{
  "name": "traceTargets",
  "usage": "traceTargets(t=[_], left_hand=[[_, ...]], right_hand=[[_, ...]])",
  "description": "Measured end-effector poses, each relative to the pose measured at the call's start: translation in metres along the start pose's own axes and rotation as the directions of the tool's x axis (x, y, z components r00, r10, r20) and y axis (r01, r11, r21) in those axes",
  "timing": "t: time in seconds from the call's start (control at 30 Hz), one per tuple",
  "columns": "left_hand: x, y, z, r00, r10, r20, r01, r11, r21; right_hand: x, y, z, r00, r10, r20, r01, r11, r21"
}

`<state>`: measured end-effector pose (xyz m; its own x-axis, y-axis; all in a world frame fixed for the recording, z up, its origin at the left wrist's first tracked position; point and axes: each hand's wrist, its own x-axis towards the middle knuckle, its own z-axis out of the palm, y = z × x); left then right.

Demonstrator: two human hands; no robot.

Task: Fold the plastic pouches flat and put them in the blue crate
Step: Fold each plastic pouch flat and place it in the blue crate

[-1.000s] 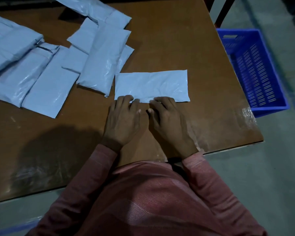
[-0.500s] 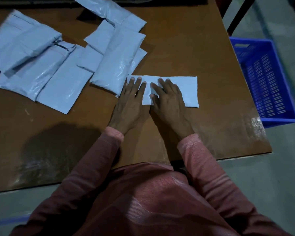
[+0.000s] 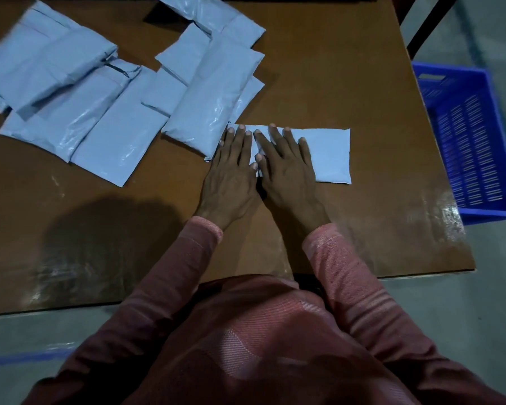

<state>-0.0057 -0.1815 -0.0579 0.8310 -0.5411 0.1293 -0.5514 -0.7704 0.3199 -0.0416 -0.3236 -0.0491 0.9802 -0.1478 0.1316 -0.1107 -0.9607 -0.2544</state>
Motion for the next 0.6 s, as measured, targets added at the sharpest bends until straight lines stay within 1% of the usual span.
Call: traceTargets(t=[0.07,0.17,0.3,0.47,0.53,0.6], left_hand=[[-0.001,-0.002,0.001,1.000,-0.004,-0.004,0.004,1.000,0.004],[-0.003,-0.002,0.000,1.000,-0.019,-0.011,0.018,1.000,-0.020],[-0.021,-0.006,-0.007,1.000,-0.005,-0.023,0.003,0.998,-0.067],[-0.041,-0.013,-0.003,0.998,0.048,0.037,-0.046,0.997,-0.068],[-0.039,-0.012,-0.008,0.998,0.058,0.020,-0.057,0.996,-0.067],[-0.035,-0.007,-0.017,0.997,0.075,-0.032,-0.077,0.995,-0.067]], right_hand=[[-0.003,0.002,0.004,1.000,-0.003,0.011,0.003,1.000,-0.020],[-0.001,0.006,-0.002,0.999,-0.019,0.029,0.018,1.000,0.012],[-0.011,0.004,-0.009,0.997,-0.082,-0.002,0.082,0.996,0.043],[-0.034,0.003,-0.004,0.996,-0.090,0.019,0.090,0.996,-0.001],[-0.032,0.002,-0.012,0.997,-0.076,-0.030,0.078,0.995,0.056],[-0.031,0.001,-0.023,0.986,-0.034,-0.162,0.054,0.992,0.116]])
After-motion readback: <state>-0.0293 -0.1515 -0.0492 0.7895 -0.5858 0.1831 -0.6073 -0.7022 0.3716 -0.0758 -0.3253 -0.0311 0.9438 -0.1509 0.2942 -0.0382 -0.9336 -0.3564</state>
